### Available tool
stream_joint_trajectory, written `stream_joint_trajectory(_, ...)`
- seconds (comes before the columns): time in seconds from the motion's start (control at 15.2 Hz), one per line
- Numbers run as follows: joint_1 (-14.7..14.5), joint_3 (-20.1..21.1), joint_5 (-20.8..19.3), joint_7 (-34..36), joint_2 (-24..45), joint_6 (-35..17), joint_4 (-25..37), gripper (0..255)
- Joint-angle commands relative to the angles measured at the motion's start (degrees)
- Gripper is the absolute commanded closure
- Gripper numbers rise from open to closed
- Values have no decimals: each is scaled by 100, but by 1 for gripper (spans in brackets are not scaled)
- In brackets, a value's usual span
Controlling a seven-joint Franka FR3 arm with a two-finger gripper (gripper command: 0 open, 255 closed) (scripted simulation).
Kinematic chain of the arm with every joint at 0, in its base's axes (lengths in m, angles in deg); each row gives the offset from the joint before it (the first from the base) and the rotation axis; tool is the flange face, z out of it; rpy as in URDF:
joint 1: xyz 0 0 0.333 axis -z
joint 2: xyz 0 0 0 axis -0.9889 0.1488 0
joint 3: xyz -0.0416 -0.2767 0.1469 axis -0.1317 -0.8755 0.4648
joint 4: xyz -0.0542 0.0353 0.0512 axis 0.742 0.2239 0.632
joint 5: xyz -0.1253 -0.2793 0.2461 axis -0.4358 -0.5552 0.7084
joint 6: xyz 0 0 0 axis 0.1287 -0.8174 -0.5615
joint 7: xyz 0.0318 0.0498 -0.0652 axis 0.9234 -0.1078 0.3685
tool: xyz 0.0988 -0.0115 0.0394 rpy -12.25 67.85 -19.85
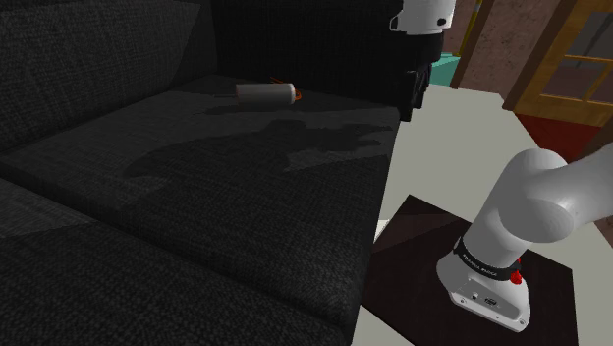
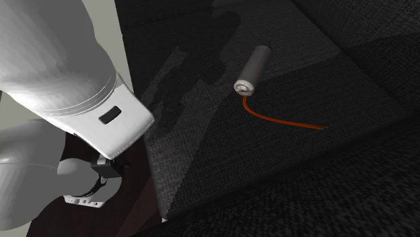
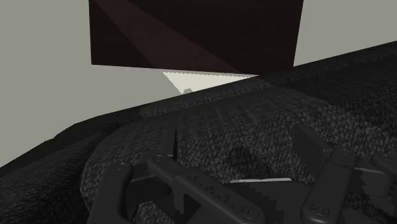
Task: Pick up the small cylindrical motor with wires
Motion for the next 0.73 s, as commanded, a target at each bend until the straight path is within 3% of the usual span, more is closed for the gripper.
stream_joint_trajectory(0.0,0,0,0,0,0,0,0,0)
stream_joint_trajectory(0.66,156,281,222,795,1949,-1027,1361,0)
